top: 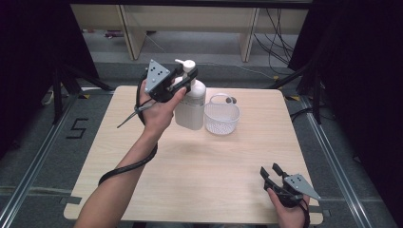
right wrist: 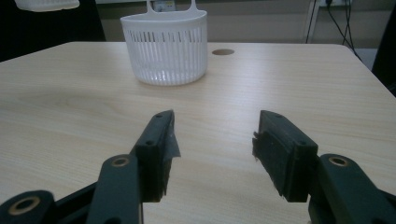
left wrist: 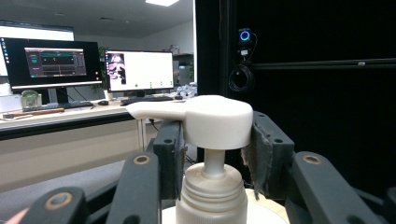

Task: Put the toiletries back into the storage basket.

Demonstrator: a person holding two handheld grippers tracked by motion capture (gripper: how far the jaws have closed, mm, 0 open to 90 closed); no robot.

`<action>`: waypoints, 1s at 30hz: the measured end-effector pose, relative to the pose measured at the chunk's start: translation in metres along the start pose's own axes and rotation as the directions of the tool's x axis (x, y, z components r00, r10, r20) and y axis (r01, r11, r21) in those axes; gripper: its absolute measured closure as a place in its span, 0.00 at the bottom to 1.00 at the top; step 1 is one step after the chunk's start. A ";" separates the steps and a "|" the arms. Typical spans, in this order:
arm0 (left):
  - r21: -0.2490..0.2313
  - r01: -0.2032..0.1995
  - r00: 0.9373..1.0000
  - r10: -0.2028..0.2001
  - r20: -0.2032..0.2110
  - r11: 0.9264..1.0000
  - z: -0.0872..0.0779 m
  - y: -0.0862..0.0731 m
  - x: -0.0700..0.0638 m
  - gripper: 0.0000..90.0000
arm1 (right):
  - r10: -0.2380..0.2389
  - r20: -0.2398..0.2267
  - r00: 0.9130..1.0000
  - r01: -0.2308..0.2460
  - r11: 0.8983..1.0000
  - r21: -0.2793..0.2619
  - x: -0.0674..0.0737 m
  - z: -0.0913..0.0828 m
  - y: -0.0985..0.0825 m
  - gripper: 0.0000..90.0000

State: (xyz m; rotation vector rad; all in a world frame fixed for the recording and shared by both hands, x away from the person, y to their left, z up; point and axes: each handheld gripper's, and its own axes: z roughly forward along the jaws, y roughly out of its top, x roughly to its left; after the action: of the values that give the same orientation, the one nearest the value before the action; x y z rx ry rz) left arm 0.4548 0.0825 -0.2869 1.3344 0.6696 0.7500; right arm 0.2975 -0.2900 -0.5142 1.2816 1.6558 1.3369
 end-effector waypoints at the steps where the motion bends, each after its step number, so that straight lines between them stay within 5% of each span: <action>1: 0.002 -0.001 1.000 0.001 0.002 1.000 0.002 0.000 -0.001 0.66 | 0.010 -0.008 1.000 -0.010 1.000 -0.005 0.000 0.000 0.000 0.53; 30: 0.011 0.007 1.000 -0.007 0.009 1.000 0.027 0.004 -0.004 0.66 | 0.007 -0.016 1.000 -0.007 1.000 -0.006 -0.001 0.000 0.000 0.53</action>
State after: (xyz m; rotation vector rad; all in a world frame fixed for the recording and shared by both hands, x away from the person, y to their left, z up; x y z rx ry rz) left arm 0.4735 0.0632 -0.2794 1.3439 0.6713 0.7356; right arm 0.2980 -0.2915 -0.5143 1.2772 1.6582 1.3585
